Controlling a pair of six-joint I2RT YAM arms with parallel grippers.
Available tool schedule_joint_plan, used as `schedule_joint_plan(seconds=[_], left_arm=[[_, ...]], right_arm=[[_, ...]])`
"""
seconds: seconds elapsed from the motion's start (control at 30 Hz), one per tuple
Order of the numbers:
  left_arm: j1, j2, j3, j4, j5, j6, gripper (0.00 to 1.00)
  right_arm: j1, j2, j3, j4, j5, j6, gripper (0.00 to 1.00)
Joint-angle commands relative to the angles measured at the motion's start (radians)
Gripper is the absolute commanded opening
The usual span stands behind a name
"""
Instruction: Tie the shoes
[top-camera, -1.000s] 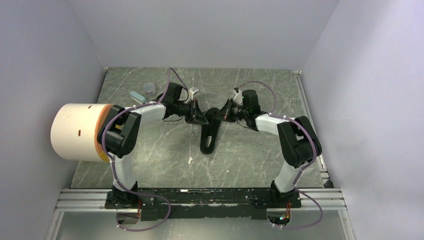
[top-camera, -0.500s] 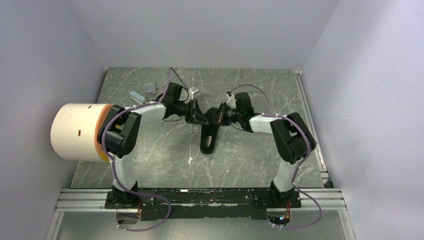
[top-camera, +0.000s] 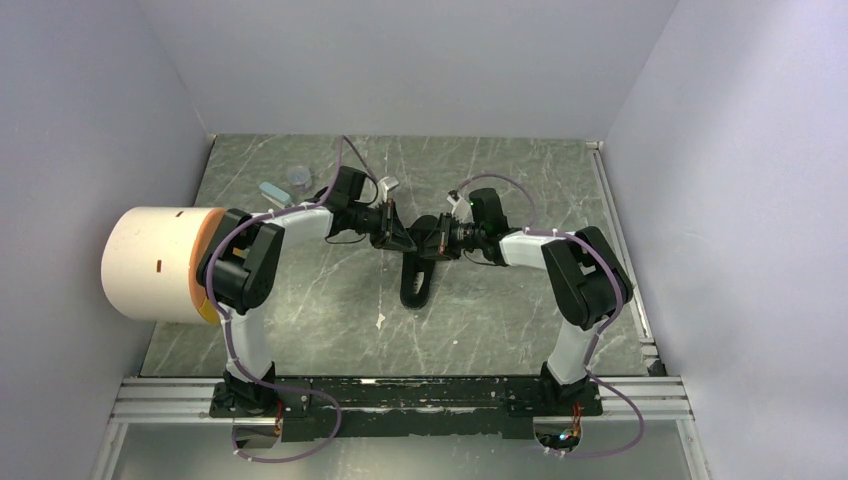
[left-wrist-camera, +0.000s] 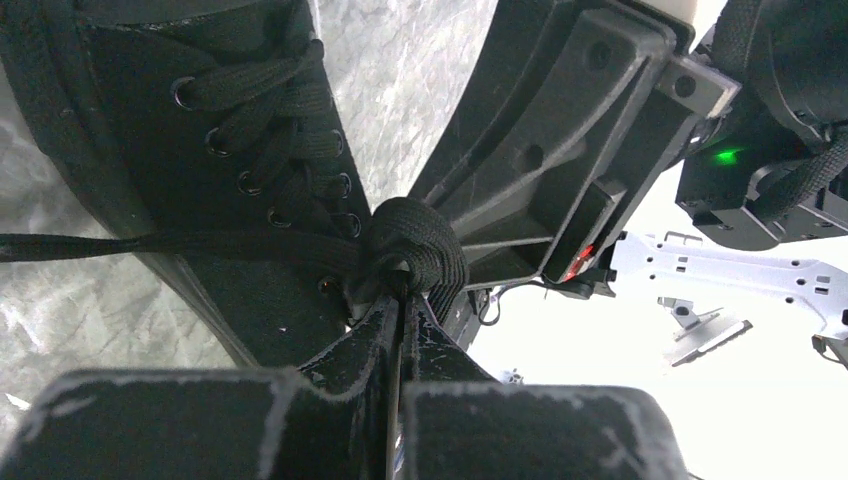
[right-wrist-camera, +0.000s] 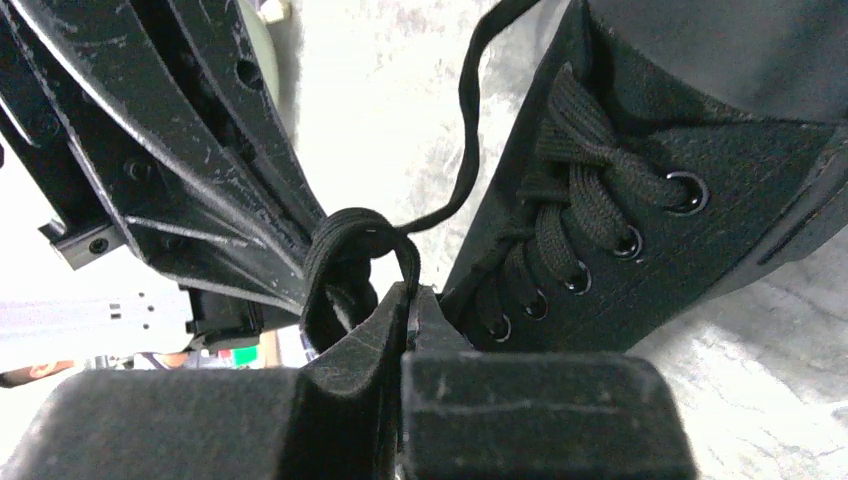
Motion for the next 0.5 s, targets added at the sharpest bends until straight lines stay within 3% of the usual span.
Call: schedule_joint_plan(seconds=[0.0, 0.27, 0.47], left_arm=[[0.004, 0.02, 0.055, -0.083, -0.004, 0.073, 0.05], [0.004, 0.035, 0.098, -0.155, -0.016, 0.133, 0.05], [0.004, 0.013, 0.069, -0.139, 0.008, 0.127, 0.05]], right_arm=[[-0.003, 0.016, 0.03, -0.087, -0.095, -0.076, 0.0], [-0.029, 0.05, 0.073, -0.148, -0.148, -0.143, 0.0], [-0.084, 0.012, 0.097, -0.159, -0.032, -0.112, 0.0]])
